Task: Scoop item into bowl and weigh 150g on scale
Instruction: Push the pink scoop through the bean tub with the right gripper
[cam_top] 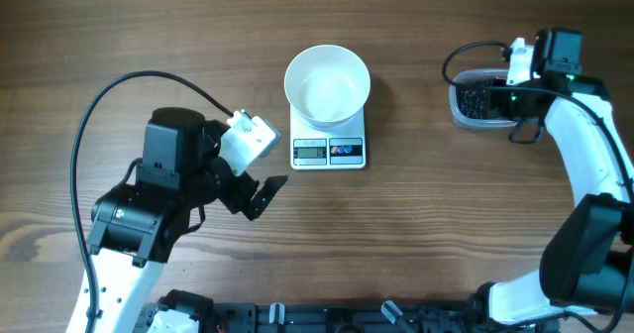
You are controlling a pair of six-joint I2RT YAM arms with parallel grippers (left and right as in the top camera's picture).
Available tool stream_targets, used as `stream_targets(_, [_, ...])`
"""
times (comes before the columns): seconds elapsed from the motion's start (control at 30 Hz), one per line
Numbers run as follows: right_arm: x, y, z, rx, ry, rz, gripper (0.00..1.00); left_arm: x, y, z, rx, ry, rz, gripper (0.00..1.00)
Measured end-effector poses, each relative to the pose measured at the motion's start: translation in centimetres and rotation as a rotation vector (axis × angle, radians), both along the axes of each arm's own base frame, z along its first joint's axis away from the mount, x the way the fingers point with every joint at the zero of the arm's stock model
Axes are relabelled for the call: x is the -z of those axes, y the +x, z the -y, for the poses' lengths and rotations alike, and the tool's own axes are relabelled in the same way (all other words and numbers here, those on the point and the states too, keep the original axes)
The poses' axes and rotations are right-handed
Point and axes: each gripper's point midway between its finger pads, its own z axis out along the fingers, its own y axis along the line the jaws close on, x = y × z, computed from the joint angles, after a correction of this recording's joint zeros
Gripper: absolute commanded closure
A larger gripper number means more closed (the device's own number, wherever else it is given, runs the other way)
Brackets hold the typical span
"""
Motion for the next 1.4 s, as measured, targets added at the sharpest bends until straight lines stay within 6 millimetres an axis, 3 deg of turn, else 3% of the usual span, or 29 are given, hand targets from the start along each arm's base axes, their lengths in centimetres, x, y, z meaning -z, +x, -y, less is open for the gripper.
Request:
stream_targets(0.67, [0.0, -1.7, 2.0, 0.119, 0.220, -0.025, 0.96, 0.0, 0.0, 0.0, 0.000, 0.000, 0.000, 0.00])
stream_targets(1.4, [0.7, -2.2, 1.4, 0.170, 0.348, -0.060, 0.96, 0.0, 0.0, 0.0, 0.000, 0.000, 0.000, 0.00])
